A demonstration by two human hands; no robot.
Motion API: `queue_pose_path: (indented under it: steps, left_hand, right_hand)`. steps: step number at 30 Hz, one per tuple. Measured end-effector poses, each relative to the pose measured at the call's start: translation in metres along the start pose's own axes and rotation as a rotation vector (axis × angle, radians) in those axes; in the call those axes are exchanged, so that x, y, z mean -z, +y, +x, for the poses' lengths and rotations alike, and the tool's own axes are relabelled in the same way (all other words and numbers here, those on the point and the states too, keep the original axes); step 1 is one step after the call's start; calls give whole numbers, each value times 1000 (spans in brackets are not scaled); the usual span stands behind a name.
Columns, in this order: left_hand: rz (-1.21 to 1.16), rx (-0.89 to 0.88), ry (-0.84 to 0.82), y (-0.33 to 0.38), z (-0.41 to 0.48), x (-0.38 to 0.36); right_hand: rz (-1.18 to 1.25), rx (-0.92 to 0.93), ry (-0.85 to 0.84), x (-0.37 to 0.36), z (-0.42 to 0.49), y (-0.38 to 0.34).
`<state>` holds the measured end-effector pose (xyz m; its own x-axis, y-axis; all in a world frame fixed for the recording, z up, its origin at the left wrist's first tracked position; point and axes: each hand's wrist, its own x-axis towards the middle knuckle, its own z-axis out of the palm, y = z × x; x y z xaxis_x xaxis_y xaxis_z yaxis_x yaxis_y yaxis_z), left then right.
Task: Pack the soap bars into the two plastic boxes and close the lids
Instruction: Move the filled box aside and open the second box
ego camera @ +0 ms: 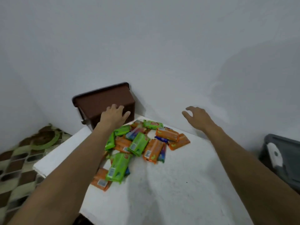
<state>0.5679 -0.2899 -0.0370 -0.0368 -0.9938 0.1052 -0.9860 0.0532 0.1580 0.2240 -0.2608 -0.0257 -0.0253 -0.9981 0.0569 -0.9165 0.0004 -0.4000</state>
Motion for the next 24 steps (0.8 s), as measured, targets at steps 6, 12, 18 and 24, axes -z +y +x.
queue_pose_path:
  steps: [6, 12, 18, 24]
  left_hand:
    - [-13, 118, 127, -113, 39, 18]
    - [-170, 266, 178, -182, 59, 16]
    - [-504, 402, 70, -207, 71, -1]
    - [-783, 522, -26, -195, 67, 0]
  right_hand:
    - [107, 114, -57, -49, 97, -116]
    - [297, 121, -109, -83, 160, -198]
    - [475, 54, -167, -105, 204, -241]
    - [648, -49, -239, -122, 223, -260]
